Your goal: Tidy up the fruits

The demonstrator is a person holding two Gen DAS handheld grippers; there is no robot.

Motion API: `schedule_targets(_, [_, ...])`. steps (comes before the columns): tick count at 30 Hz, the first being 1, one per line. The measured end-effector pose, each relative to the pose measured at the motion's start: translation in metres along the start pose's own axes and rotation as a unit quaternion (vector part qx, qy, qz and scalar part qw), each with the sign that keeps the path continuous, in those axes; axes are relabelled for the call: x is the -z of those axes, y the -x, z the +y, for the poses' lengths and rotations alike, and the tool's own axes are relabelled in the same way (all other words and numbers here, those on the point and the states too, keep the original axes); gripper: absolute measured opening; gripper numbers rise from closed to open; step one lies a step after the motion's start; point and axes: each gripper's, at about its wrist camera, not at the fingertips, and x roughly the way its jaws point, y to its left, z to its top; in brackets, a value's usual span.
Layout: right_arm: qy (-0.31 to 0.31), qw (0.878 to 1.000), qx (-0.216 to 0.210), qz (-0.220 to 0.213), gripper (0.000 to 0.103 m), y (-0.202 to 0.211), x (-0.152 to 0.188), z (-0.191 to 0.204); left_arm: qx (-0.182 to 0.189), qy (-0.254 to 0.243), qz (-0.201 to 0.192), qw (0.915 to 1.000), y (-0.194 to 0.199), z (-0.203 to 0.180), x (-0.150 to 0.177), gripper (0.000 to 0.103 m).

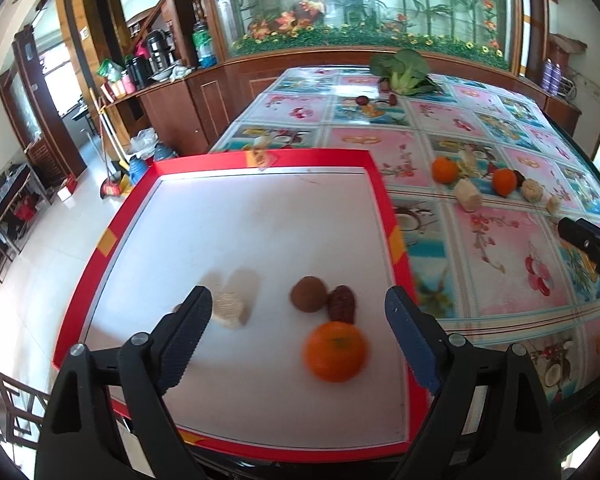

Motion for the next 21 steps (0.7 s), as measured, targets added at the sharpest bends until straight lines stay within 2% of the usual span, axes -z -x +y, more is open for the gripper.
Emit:
schedule_targets(5, [-0.016,1.000,0.026,-0.005,0.056,0.009,-0.003,-0.024,0.017,-0.027,-0.007,0.9995,0.006,-0.021,-0.003,0.089])
schedule_targets(10, [-0.019,0.999,0.038,0.012,0.056,0.004,-0.009,-0.036,0.041,-0.064,-0.013,0.9970,0.013,-0.045,-0.004,0.090])
schedule_targets(15, [-0.010,0.999,0.039,0.032,0.056,-0.012,-0.020,-0.035,0.064,-0.092,-0.010,0.9936,0.016,-0.065,-0.008,0.090])
schedule_targets(21, [0.004,0.998,0.053,0.044,0.054,-0.032,-0.032,-0.032,0.077,-0.097,-0.004,0.9923,0.011,-0.076,-0.027,0.090])
